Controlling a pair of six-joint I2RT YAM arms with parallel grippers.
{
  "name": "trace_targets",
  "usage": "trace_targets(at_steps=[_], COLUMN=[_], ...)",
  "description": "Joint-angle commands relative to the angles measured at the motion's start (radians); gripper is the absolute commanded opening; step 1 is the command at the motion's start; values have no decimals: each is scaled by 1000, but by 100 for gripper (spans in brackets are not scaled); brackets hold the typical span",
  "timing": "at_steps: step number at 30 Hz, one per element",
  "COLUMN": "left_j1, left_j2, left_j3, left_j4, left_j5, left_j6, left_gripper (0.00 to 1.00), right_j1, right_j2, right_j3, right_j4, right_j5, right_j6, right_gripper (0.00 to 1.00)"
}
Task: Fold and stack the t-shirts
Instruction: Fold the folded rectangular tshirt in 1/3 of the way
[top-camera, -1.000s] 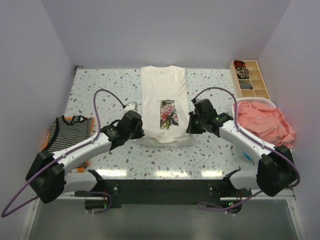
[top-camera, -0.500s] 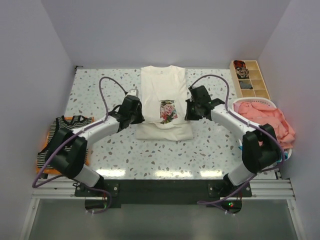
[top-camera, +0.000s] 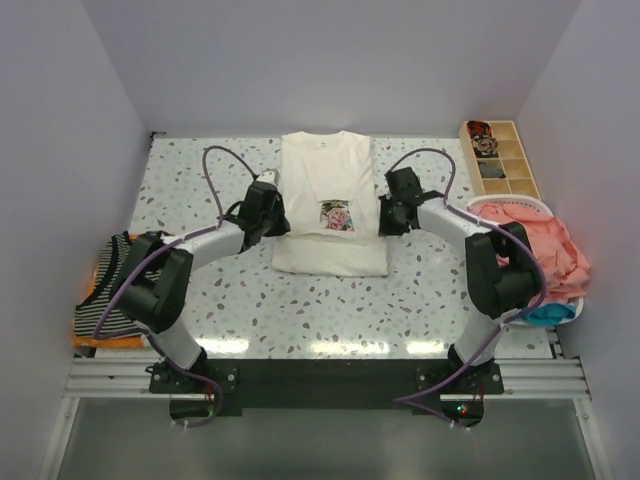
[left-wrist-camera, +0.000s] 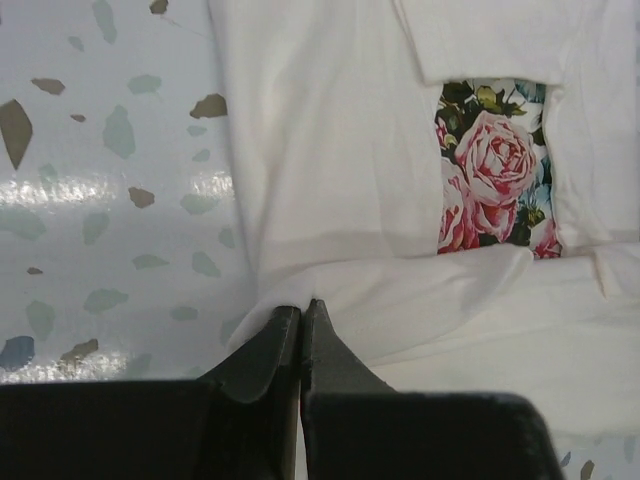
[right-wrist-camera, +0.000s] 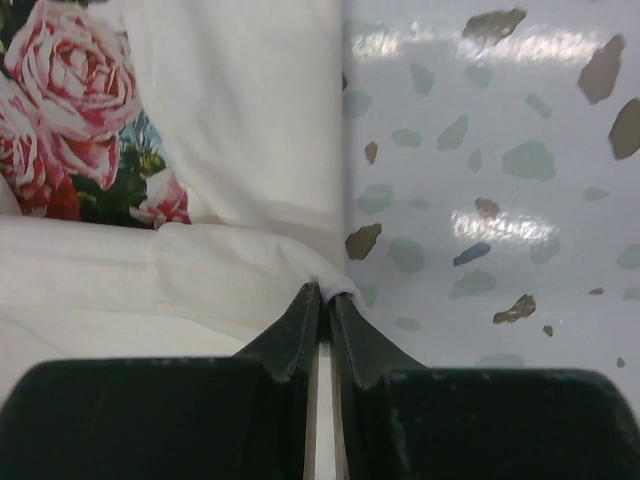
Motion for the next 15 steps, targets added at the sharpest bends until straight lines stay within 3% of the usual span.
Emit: trace_targets(at_steps=[1,2,3,5,6,8,13,15], left_j1=[48,52,61,68,68,69,71,71], left_j2=[11,19,38,52,62,60,-24,-65], left_j3=[72,83,96,117,119,114,70,61], left_j4=[85,83,82,83,86,86,94,94], left_j5=[-6,3,14,29,32,18,0,27], left_j6=[80,84,86,87,87,89,93,97], left_gripper=[0,0,0,38,58,100,100,100], right_j1=[-67,-70,-75,-89,-93,-100,-100,-98], right_j2=[43,52,69,66,44,4,-189,-198], right_j3=[110,119,133,135,114,90,12,36], right_j4=[75,75,76,91,104,121,142,118], right_j5=[-18,-18,-18,-56,-56,-36,-47,-163], right_j6=[-9,-9,-7,-10,-7,-13,-27,-21], right_gripper=[9,17,34,51,68,73,80,80])
